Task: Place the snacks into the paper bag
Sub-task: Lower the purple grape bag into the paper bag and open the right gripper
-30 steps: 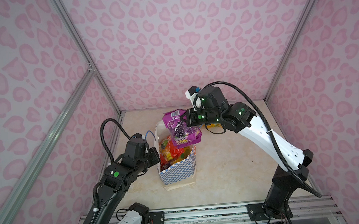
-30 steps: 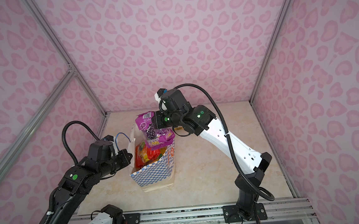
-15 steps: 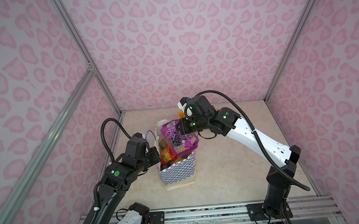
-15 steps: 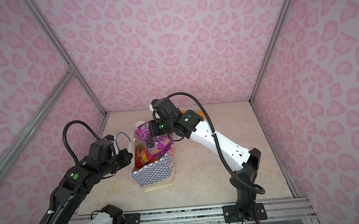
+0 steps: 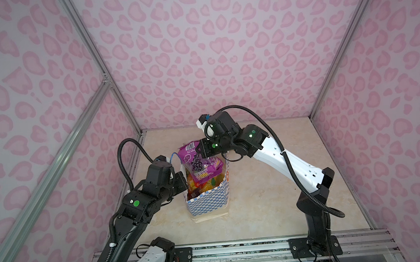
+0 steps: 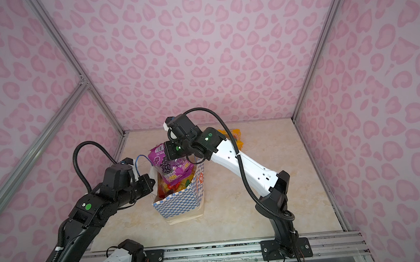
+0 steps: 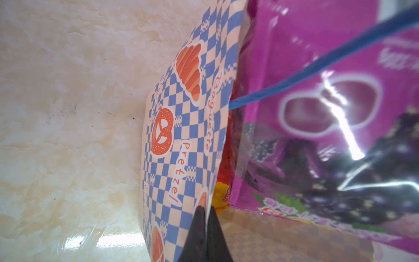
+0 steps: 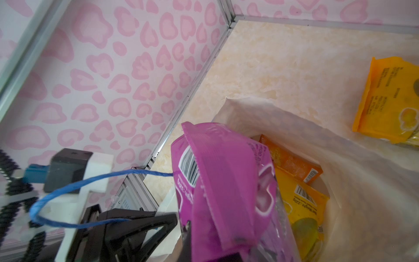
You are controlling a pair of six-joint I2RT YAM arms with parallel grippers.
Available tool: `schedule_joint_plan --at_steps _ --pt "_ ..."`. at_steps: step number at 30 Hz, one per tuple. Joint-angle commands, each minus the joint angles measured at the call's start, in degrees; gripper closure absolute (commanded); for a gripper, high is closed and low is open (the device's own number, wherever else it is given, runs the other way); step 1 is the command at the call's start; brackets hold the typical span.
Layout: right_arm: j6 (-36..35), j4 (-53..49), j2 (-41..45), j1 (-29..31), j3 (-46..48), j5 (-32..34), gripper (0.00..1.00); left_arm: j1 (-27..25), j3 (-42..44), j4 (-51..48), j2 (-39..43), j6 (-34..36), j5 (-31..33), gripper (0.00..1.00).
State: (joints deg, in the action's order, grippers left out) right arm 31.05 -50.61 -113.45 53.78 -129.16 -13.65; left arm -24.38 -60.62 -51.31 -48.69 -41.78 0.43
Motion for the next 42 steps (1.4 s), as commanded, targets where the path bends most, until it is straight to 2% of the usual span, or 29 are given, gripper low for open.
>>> schedule_joint_plan --at_steps 1,9,17,25,32,36,39,42 --pt "0.75 3.45 0.95 0.43 3.50 -0.77 1.00 0.04 -0.18 -0.57 0.06 0.29 -0.12 0.97" --pt "2.52 6.99 5.92 0.55 14.54 -1.29 1.00 0.04 -0.19 -0.37 -0.30 0.47 0.19 0.97" --pt "1.67 3.98 6.94 1.15 18.57 0.27 1.00 0.03 -0.38 -0.44 -0.34 0.47 0.35 0.97" --pt "3.67 5.14 10.26 4.22 25.42 6.66 1.00 0.04 -1.21 -1.33 -0.20 0.52 1.04 0.97" --pt "4.15 2.70 7.32 4.14 25.61 9.36 0.78 0.01 -1.91 -1.68 -0.35 0.47 1.14 0.96" --pt "1.79 -1.04 6.22 4.71 19.47 11.47 0.62 0.04 -1.75 -1.86 -0.05 0.38 1.51 0.96" --pt "-0.79 -3.33 6.24 5.62 14.60 13.26 0.47 0.02 -1.60 -1.95 -0.17 0.30 1.49 0.96" --pt "-3.12 -6.52 6.21 6.75 8.70 15.85 0.38 0.03 -2.08 -2.52 -0.03 0.38 1.98 0.96"
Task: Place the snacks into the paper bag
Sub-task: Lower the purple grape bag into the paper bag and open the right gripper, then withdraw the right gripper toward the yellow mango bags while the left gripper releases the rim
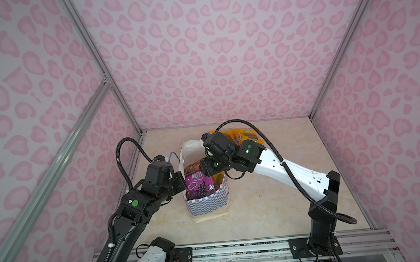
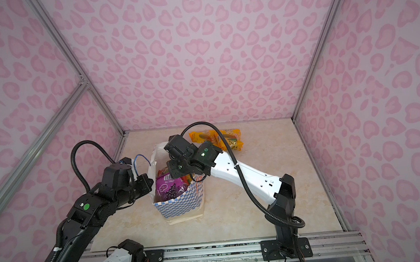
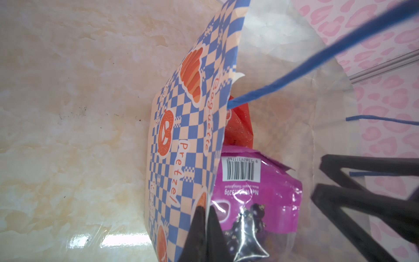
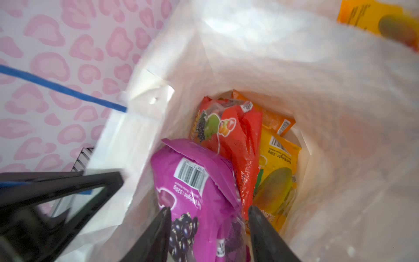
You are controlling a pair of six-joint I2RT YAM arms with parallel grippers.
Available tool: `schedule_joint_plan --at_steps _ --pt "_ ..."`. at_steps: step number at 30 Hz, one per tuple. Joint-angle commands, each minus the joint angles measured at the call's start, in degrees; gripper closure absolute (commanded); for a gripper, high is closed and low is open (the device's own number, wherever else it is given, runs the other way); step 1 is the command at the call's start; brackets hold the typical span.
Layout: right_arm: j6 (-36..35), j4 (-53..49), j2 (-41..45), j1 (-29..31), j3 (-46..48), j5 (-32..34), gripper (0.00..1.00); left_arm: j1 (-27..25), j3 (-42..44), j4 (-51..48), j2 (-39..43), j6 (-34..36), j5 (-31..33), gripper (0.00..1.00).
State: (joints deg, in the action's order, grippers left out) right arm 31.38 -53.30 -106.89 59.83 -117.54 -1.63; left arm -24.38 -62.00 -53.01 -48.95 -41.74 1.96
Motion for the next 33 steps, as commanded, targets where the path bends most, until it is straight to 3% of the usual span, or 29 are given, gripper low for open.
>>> schedule_joint_plan --at_steps 1,4,13,16,21,25,28,33 --pt "-4.12 -4.80 -0.28 1.05 -4.34 4.93 0.35 0.04 -1.08 -0.99 0.18 0.39 0.64 0.96" --pt "-5.66 -7.39 0.49 1.51 -8.71 8.03 0.29 0.04 -2.36 -1.47 0.09 0.77 0.51 0.91" --pt "-9.08 -7.72 7.21 1.51 -8.16 20.16 0.15 0.00 -5.53 -3.63 -1.51 1.90 3.23 0.49" --pt "-9.66 -8.79 8.81 0.94 -7.89 23.41 0.12 0.04 -9.12 -6.06 -2.63 3.09 5.94 0.42" --pt "-9.35 -7.80 13.48 -2.77 -2.62 24.77 0.07 0.04 -14.67 -10.36 -5.79 5.45 12.28 0.40" --pt "-7.69 -5.29 18.07 -8.59 4.38 21.29 0.05 0.03 -19.11 -11.45 -9.53 6.81 13.66 0.42" --pt "-6.73 -2.91 21.54 -12.72 9.67 18.00 0.05 -0.05 -20.97 -11.97 -11.33 7.02 15.44 0.50" --pt "-5.87 1.09 25.13 -20.58 18.71 11.21 0.03 -0.05 -22.20 -10.80 -11.95 7.85 14.32 0.73"
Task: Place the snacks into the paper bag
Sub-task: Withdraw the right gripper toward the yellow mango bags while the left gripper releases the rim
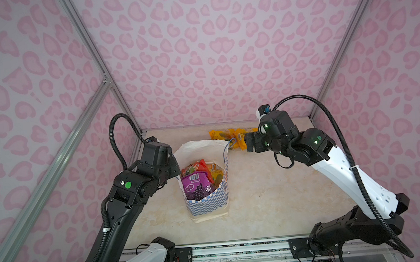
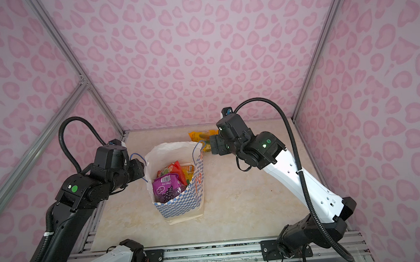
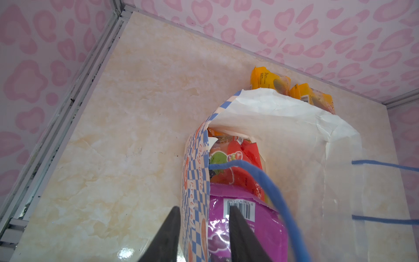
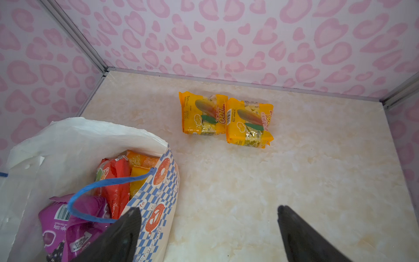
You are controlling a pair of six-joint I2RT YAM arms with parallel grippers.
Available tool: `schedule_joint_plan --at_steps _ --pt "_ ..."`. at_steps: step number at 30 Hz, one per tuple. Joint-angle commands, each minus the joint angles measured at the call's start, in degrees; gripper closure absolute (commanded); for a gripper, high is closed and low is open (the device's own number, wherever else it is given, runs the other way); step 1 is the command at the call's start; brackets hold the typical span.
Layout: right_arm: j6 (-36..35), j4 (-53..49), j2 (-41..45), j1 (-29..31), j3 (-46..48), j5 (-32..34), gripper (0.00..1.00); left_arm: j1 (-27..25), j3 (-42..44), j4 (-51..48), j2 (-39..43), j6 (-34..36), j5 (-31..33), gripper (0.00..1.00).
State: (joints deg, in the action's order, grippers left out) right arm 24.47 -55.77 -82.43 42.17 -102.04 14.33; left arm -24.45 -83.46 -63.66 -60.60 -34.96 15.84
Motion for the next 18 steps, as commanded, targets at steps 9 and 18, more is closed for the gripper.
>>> schedule_joint_plan --at_steps 9,18 --pt "3.05 13.26 -3.77 -20.75 15.77 -15.00 0.01 0.01 2.37 0.23 1.82 -0.45 -1.58 0.97" --pt "7.77 24.93 -17.38 -32.81 19.60 -30.84 0.01 0.01 3.13 -1.65 4.76 -0.39 -1.11 0.97"
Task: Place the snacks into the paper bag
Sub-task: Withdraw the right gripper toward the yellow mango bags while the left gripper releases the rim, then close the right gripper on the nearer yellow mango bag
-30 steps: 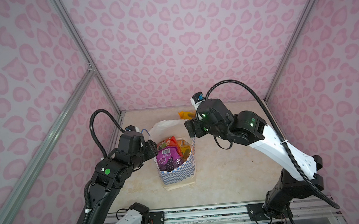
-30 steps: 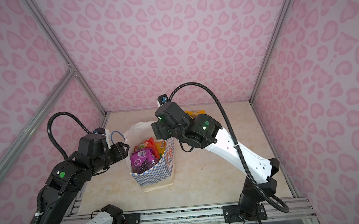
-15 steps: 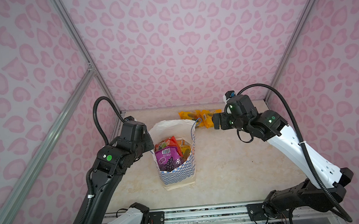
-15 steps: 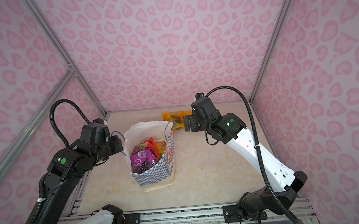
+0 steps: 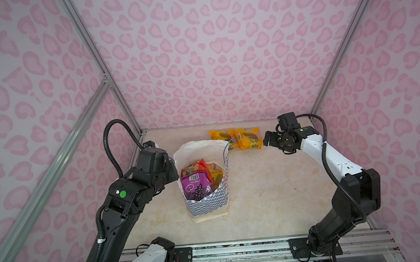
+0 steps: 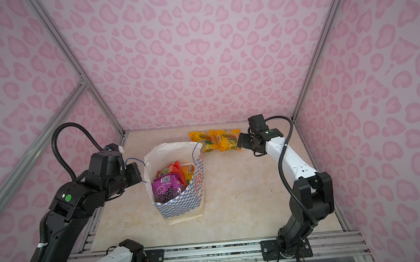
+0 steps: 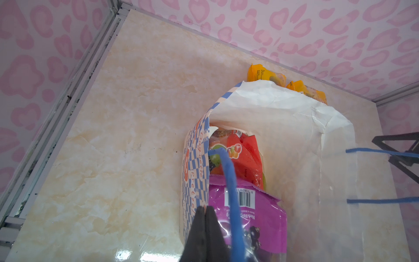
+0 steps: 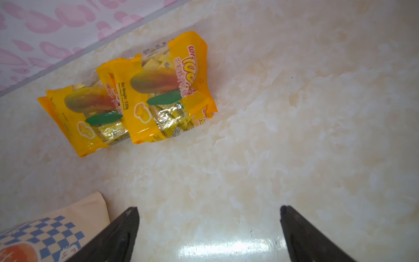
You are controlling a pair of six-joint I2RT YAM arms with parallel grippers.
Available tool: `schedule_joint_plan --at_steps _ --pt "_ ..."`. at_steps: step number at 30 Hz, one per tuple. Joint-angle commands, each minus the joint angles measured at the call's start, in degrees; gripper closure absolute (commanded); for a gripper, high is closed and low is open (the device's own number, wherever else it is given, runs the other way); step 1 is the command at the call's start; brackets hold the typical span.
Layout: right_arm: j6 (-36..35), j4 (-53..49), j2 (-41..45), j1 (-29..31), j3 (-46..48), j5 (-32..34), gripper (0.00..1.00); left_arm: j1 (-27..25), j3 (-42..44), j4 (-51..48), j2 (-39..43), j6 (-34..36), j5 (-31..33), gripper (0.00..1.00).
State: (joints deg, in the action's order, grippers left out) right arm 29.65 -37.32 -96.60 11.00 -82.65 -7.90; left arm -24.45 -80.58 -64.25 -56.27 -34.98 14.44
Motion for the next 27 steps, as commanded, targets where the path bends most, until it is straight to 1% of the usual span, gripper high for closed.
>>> schedule_joint_plan --at_steps 1,2,4,9,12,17,20,23,27 --pt "2.92 8.86 -4.67 -1.77 0.54 -9.70 0.01 -0.05 0.24 -1.13 0.52 -0.22 0.11 0.97" --pt "2.96 10.83 -6.82 -1.78 0.27 -10.40 0.01 0.01 0.25 -1.08 0.59 0.08 -0.18 0.97" --pt "3.00 10.08 -12.10 -1.97 -3.42 -11.09 0.01 -0.01 0.03 -1.22 0.65 0.43 -0.71 0.97" --pt "4.72 11.73 -20.57 -2.80 -8.47 -12.68 0.01 0.01 -0.46 -1.43 1.62 0.95 -0.73 0.96" --pt "5.23 12.91 -23.56 -3.24 -10.64 -12.85 0.02 0.01 -0.53 -1.81 1.89 1.65 0.29 0.96" --pt "5.40 12.54 -29.14 -3.54 -15.62 -16.77 0.01 0.00 -0.31 -2.09 1.65 2.62 0.32 0.96" --pt "5.68 12.77 -31.49 -3.53 -17.00 -18.67 0.02 0.01 0.10 -1.72 1.65 2.82 0.48 0.96" --pt "5.58 12.73 -32.83 -3.48 -17.37 -20.67 0.07 0.01 0.50 -1.50 1.63 3.08 0.46 0.96" --pt "4.65 12.16 -33.62 -2.75 -16.98 -21.22 0.15 0.03 1.12 -1.15 1.69 3.16 0.20 0.95"
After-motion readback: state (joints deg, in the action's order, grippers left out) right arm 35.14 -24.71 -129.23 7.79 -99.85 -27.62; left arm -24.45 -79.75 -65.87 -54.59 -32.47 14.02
